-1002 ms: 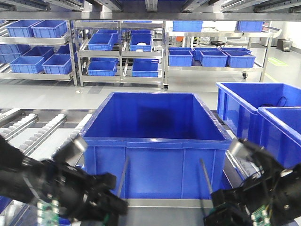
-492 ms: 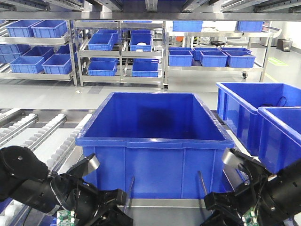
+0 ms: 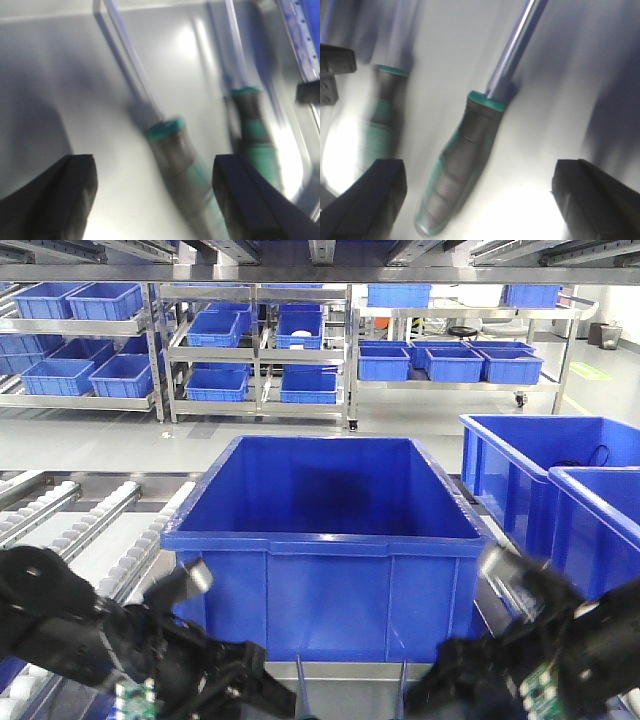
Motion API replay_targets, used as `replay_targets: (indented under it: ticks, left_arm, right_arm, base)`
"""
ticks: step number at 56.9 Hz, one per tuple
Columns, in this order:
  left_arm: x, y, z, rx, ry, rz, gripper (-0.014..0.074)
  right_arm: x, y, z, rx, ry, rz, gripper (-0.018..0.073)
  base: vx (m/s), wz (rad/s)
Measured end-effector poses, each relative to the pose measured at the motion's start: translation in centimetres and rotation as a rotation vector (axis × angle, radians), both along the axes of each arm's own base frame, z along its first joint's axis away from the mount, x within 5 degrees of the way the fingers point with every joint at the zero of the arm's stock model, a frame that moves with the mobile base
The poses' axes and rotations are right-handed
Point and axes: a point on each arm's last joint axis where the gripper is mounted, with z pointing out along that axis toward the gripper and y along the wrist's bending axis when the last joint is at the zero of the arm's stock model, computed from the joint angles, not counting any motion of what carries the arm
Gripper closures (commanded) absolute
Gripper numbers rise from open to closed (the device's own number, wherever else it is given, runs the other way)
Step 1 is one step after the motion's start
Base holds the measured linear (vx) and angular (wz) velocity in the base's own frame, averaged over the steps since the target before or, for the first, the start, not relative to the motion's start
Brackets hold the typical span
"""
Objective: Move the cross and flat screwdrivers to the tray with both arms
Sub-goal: 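Lower both grippers and lay the screwdrivers onto the grey tray, then open both grippers and lift them away from the tray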
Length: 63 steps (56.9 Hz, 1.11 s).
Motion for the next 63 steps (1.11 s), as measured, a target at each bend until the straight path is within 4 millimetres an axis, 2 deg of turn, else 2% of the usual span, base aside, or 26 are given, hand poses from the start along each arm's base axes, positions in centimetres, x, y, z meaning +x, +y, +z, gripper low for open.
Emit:
replay_targets:
  ticks: [6,13,20,26,37,54,63]
  left_arm:
    - [-1.2,0.6,3.2,-0.026,-0.134,0.012,0.0022]
    - [-3.9,2.4,8.6,-0.036,-0.393,0.067,0.0022]
    - [-6.8,4.0,12.4,-0.023,-0.59,0.1,0.0022]
    - [-8.8,5.0,14.2,-0.021,-0.69,0.114,0.0022]
    - [-10.3,5.7,15.4,-0.014,-0.758,0.114,0.0022]
    - [-10.4,5.7,15.3,-0.01,-0.752,0.106,0.0022]
    - [-10.3,5.9,15.1,0.047,-0.776,0.097,0.0061]
  right_arm:
    - [-1.4,-0.4,3.1,0.016,-0.168,-0.038,-0.0043]
    - [-3.9,-1.2,6.7,0.016,-0.371,-0.071,-0.0022]
    - [-5.4,-1.7,8.6,0.017,-0.493,-0.096,-0.0022]
    - [-6.0,-1.9,9.5,0.026,-0.553,-0.117,-0.0022]
    - [-6.0,-2.0,9.7,0.027,-0.567,-0.125,-0.0022]
    - [-6.0,-2.0,9.7,0.027,-0.567,-0.125,-0.0022]
    - [-6.0,-2.0,9.7,0.027,-0.567,-0.125,-0.0022]
  base:
    - [0.0,0.0]
    - [0.0,0.0]
    - [0.0,0.0]
    - [0.0,0.0]
    - [0.0,0.0]
    - [0.0,0.0]
    - [0.0,0.0]
